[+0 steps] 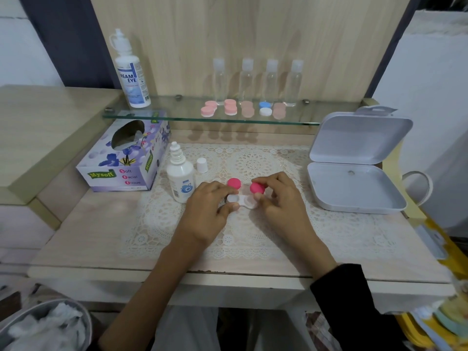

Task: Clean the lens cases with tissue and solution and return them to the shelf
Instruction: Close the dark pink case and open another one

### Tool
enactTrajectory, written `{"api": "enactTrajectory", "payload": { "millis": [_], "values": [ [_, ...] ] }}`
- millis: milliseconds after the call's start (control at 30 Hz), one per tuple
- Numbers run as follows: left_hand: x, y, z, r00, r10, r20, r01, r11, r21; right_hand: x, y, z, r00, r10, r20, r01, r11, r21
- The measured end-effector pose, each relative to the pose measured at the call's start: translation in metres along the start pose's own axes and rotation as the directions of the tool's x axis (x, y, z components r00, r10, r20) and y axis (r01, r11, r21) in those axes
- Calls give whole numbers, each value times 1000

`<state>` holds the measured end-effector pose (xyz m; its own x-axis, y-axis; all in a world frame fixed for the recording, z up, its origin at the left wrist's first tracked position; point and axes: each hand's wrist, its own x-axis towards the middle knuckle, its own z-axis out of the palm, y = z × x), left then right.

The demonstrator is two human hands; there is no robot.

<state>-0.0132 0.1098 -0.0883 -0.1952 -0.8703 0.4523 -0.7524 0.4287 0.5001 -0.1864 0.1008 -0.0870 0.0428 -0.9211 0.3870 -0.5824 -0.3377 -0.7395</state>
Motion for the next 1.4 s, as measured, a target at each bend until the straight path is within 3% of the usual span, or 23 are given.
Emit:
{"api": "enactTrajectory", "payload": {
  "millis": [433, 567, 667, 800, 1067, 1400],
  "values": [
    [0, 0, -1, 1000, -1, 10, 1, 1000, -4, 37, 7, 1, 982, -21, 189, 68, 967, -244],
    [0, 0, -1, 1000, -6, 16, 6, 1000, -2, 35, 8, -1, 985, -3, 171, 33, 985, -172],
    [0, 2, -2, 1000, -14, 17, 14, 1000, -7, 27, 5, -7, 995, 22, 101, -19, 1000, -22],
    [-1, 3, -2, 1000, -17, 14, 17, 1000, -16, 7, -6, -15, 989, 56, 139, -78, 986, 151],
    [-3, 5, -3, 999, -32, 6, 32, 1000, 0, 2, 2, -10, 990, 11, 144, -5, 999, -47],
    [-5, 10, -2, 986, -114, 125, 97, 987, 129, -2, -3, -21, 999, 5, 51, -5, 1000, 6]
  ]
}}
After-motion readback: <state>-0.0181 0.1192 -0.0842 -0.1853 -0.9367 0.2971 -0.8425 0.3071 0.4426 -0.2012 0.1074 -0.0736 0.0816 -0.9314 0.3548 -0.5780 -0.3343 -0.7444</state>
